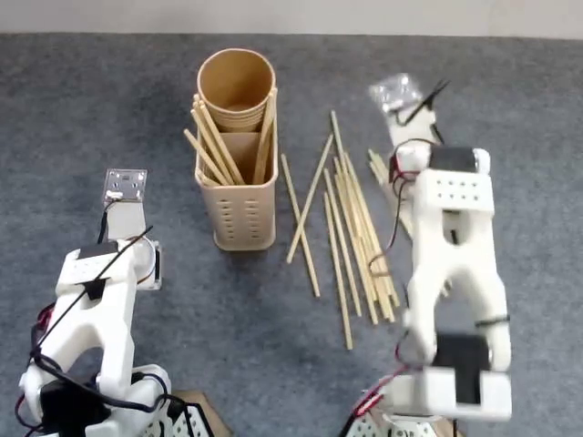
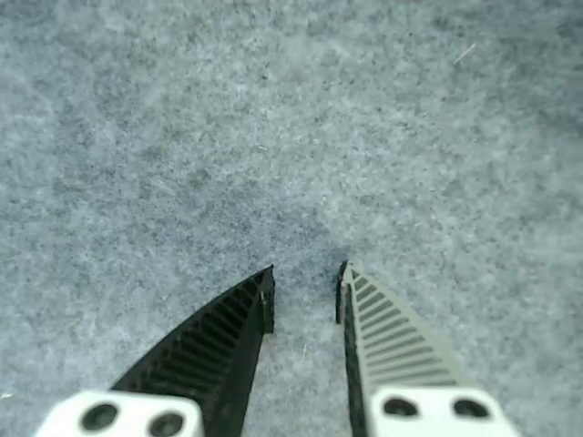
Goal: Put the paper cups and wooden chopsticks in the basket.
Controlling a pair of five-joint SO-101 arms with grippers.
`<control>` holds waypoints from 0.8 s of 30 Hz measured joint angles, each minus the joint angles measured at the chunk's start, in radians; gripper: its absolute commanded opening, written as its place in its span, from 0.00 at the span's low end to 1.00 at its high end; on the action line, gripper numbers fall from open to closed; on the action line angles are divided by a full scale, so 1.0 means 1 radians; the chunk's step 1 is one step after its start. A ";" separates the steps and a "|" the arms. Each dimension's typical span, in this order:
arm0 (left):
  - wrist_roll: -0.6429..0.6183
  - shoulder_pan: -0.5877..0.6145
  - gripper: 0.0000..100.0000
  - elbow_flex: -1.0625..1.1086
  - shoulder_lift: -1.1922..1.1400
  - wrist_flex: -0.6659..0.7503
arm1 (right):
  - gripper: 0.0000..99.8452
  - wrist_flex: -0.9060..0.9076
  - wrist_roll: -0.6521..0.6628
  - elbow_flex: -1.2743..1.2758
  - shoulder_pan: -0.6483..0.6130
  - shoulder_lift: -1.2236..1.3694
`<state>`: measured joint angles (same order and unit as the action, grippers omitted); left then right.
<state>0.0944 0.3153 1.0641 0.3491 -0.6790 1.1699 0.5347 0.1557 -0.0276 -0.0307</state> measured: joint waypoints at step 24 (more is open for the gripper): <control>0.000 -0.002 0.15 0.000 0.000 0.000 | 0.01 -0.218 0.221 -0.069 0.104 0.525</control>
<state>0.0944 0.3138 1.0641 0.3491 -0.6790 0.9521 0.7557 0.0867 0.0767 0.4941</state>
